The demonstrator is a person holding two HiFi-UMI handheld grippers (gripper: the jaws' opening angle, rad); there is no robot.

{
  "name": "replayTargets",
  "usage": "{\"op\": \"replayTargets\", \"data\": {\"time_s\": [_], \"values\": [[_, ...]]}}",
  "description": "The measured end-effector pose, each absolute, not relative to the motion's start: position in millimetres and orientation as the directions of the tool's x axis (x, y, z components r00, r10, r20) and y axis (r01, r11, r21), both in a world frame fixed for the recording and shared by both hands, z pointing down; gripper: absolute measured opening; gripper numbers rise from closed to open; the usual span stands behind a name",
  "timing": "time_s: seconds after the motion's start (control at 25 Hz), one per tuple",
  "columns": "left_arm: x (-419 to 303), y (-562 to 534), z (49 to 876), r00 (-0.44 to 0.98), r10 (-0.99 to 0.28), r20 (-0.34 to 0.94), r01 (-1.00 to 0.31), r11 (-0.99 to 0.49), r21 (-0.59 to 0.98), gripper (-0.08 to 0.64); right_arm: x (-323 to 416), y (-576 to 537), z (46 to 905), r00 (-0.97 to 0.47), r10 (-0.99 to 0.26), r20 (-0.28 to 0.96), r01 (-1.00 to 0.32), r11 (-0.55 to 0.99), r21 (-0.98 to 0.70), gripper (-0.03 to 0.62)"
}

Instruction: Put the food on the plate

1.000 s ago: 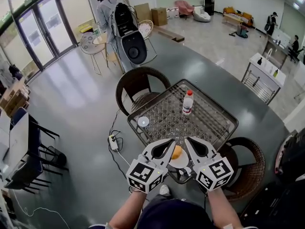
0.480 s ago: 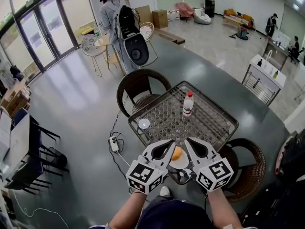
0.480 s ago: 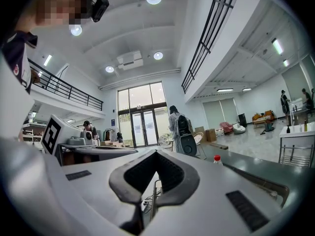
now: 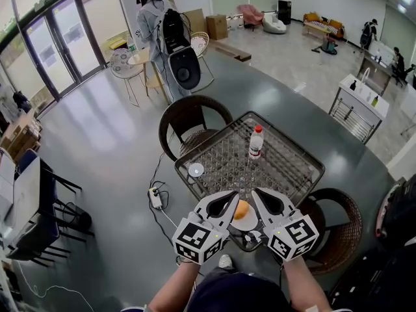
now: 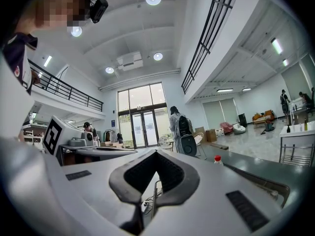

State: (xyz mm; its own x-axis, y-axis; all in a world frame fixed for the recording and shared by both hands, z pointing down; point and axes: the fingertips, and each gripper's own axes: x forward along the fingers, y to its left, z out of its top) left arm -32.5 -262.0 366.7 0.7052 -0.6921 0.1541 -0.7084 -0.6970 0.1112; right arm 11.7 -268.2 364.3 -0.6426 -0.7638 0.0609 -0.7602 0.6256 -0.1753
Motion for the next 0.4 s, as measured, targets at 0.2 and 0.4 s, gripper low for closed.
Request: {"op": "replayTargets", "data": {"time_s": [0.2,0.4], "values": [[-30.7,-262.4,366.7,0.709,-0.687,0.157,-0.704,-0.702,0.111,0.009,13.9,-268.4,363.5,-0.638,-0.767,0.063,-0.764,0.621,-0.174,0.005],[-30.4,-264.1,367.0,0.711,-0.686,0.156,-0.703,-0.703,0.110,0.009,14.0,-269.3,364.4,-0.638,-0.768,0.060,-0.764,0.621,-0.175,0.005]]}}
